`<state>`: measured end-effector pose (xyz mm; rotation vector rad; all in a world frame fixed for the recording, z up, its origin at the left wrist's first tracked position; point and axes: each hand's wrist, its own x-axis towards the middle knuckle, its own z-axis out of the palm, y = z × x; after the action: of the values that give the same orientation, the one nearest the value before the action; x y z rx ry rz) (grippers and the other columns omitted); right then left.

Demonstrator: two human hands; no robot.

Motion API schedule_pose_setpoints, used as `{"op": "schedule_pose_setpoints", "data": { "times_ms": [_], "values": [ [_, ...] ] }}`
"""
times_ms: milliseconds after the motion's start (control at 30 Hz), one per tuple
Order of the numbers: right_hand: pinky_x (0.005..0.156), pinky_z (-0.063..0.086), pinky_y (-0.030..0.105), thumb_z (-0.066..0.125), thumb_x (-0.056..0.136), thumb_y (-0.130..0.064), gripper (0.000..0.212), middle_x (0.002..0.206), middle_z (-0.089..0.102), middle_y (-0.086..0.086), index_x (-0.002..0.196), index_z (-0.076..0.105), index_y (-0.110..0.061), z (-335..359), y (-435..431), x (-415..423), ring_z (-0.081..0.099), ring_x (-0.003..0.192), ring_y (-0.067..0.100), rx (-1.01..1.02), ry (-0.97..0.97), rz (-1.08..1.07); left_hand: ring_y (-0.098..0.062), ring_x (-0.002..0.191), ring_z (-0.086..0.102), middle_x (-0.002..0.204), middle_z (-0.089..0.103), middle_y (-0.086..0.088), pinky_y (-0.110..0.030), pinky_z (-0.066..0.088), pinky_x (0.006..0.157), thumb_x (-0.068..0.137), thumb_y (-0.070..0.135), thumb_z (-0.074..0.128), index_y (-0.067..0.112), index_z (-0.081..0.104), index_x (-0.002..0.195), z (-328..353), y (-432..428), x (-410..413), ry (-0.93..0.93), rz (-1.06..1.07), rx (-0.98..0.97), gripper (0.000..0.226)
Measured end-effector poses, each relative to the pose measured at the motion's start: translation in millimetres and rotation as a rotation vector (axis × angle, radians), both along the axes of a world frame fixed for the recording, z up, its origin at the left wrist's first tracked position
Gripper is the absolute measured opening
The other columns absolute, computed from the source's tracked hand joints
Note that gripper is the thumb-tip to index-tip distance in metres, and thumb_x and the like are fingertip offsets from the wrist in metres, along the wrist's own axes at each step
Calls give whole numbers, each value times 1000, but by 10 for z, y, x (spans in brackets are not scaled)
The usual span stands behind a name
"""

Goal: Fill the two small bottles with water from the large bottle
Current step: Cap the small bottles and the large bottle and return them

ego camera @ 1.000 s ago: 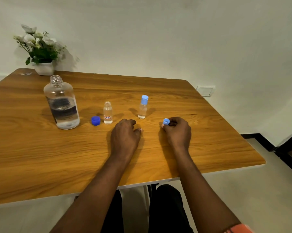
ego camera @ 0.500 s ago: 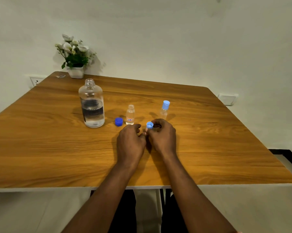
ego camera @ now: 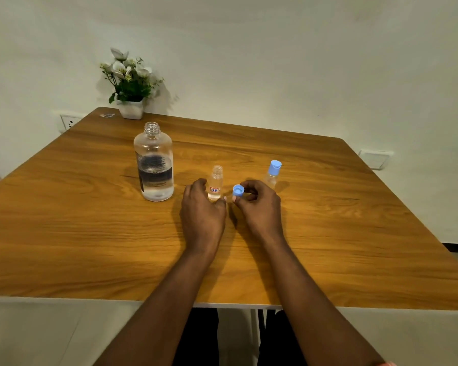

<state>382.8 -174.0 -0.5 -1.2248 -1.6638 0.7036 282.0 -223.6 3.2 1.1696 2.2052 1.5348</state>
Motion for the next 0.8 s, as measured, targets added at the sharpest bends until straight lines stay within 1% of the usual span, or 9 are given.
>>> {"op": "schedule_pose_setpoints", "data": {
  "times_ms": [167,300,367,467,567,633,667,733,800],
  "values": [
    [70,48,14,76,78,-13,22,89,67,-14,97,67,-20,7,35,0,62,80,0,-8,30,24,-25,108,59,115,65,-6,-36,47,89,79,23,77,13,62,121,-12,96,-27,43,-14,3,46],
    [73,52,22,76,77,-13,23,92,69,-9,96,67,-21,-1,47,-3,63,83,8,-3,53,23,-25,97,61,103,68,-4,-40,50,82,79,25,76,16,66,106,-14,152,-48,69,-40,16,31],
    [73,52,23,76,77,-12,24,92,69,-10,95,66,-23,0,50,-3,63,83,9,-3,65,24,-24,90,62,96,69,-2,-43,51,77,78,27,76,18,66,98,-18,173,-59,73,-46,27,24],
    [75,52,23,75,78,-11,23,92,69,-10,98,67,-21,-5,51,-4,64,84,7,-12,85,27,-22,83,64,91,71,-1,-41,52,72,80,25,74,18,68,94,-10,178,-66,78,-51,48,16],
    [78,52,22,73,79,-10,23,92,70,-10,100,68,-19,-7,40,2,64,84,4,6,113,47,-23,81,63,89,71,-1,-37,49,68,82,24,71,19,69,93,-3,150,-62,115,-80,64,12],
    [79,51,18,71,82,-9,26,98,70,-5,106,68,-18,1,26,27,64,87,4,33,114,63,-23,82,61,89,70,-1,-32,42,65,83,24,68,20,68,97,-11,127,-59,145,-113,56,14],
    [79,49,15,70,84,-9,28,101,68,-2,111,68,-17,11,18,44,63,89,3,51,117,67,-22,83,60,89,69,-1,-30,38,64,84,24,67,21,68,99,-15,115,-58,157,-128,48,16],
    [75,45,9,66,88,-7,32,100,60,0,119,66,-14,38,5,87,59,87,-2,87,133,72,-21,87,59,93,68,-1,-29,36,65,84,24,65,21,67,105,-14,94,-49,178,-154,46,22],
    [72,44,9,61,92,-6,33,98,53,-1,124,63,-12,55,-3,117,55,83,-5,97,152,82,-21,91,59,98,66,0,-28,37,67,84,24,65,22,66,112,-3,73,-29,204,-176,40,27]
  ]
}}
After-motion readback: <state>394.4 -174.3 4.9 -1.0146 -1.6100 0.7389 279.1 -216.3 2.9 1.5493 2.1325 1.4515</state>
